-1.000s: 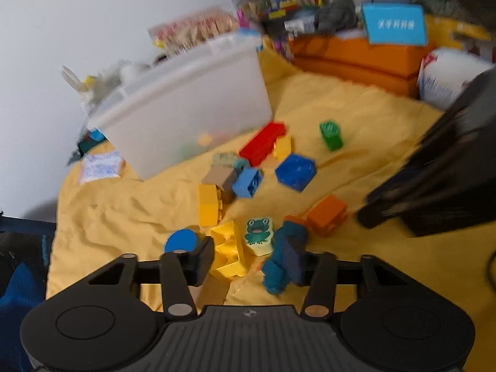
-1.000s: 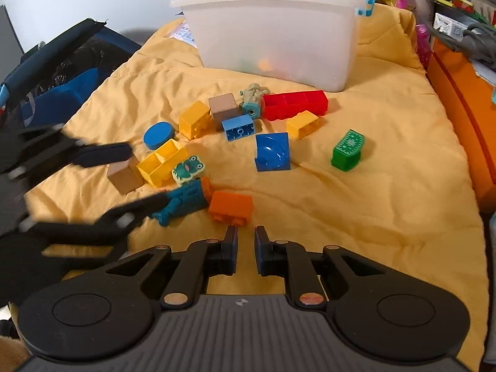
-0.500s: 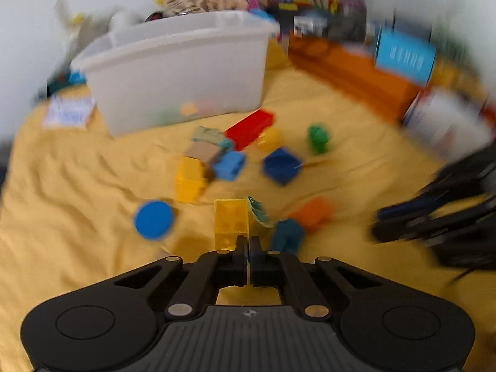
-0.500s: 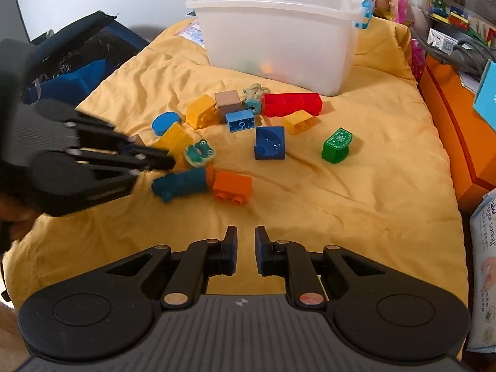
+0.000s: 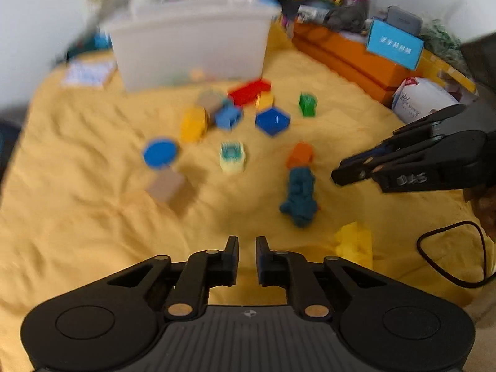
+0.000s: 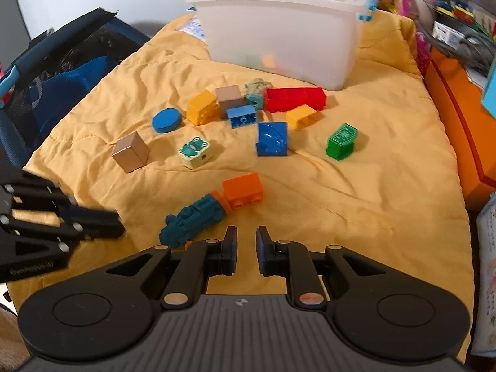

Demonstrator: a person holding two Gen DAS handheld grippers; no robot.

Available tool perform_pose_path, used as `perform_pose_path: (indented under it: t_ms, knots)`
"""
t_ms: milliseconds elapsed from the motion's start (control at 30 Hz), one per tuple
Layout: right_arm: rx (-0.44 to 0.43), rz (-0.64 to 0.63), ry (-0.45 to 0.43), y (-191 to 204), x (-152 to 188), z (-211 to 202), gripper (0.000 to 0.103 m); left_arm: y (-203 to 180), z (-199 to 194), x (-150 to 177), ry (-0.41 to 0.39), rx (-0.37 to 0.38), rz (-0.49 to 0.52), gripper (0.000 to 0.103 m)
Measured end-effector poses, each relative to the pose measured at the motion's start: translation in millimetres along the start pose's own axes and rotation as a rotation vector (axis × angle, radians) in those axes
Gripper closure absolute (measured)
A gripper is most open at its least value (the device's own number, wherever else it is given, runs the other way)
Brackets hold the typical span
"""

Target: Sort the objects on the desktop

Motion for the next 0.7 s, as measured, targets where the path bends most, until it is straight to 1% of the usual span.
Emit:
perform_pose_path:
  t_ms: [67, 167, 200, 233, 300, 367, 433, 500, 533, 600, 633, 700]
  knots:
    - [-0.006, -0.018, 0.002, 2, -1, 1, 0.085, -12, -12, -8, -0.031, 0.074, 0.047, 0.082]
    - [0.006, -0.036, -0.007, 2, -2, -1, 0.083, -37, -21, -15, -0.041, 0.233, 0.093, 0.079]
    - [0.012, -0.036, -0.011, 1, -2, -2, 0.082, -47, -21, -14, -0.034, 0.266, 0.120, 0.077]
    - [0.019, -0.031, -0.014, -2, -3, -3, 0.082, -56, -16, -11, -0.015, 0.271, 0.147, 0.076]
    - [0.029, -0.022, -0.016, -8, -4, -3, 0.081, -59, -5, -4, 0.037, 0.248, 0.147, 0.075]
    - [0.045, -0.021, -0.012, -14, -4, -4, 0.080, -61, 3, 4, 0.080, 0.195, 0.173, 0.076]
    - [0.051, -0.013, -0.009, -19, -3, -5, 0.080, -59, 6, 8, 0.088, 0.131, 0.228, 0.076]
    - [0.054, -0.015, -0.006, -21, -1, -7, 0.080, -55, 8, 11, 0.083, 0.071, 0.253, 0.075]
    - [0.054, -0.017, -0.003, -21, 0, -7, 0.080, -50, 10, 12, 0.081, 0.055, 0.234, 0.075]
    - [0.049, -0.015, 0.003, -22, 2, -7, 0.079, -33, 14, 11, 0.092, 0.036, 0.144, 0.068]
    - [0.045, -0.014, 0.004, -22, 3, -7, 0.079, -26, 18, 11, 0.101, 0.016, 0.110, 0.068]
    - [0.042, -0.019, -0.001, -22, 4, -9, 0.079, -13, 18, 12, 0.100, -0.041, 0.092, 0.068]
Point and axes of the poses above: each gripper's, at about its wrist camera, not at the fingertips, and z roughly the way its jaws point, y to its left, x to its underside, the point moved 1 cm from there along z, roughly the way its jaws point, and after that the axes turned 15 degrees about -y, right-handed, at the moved point
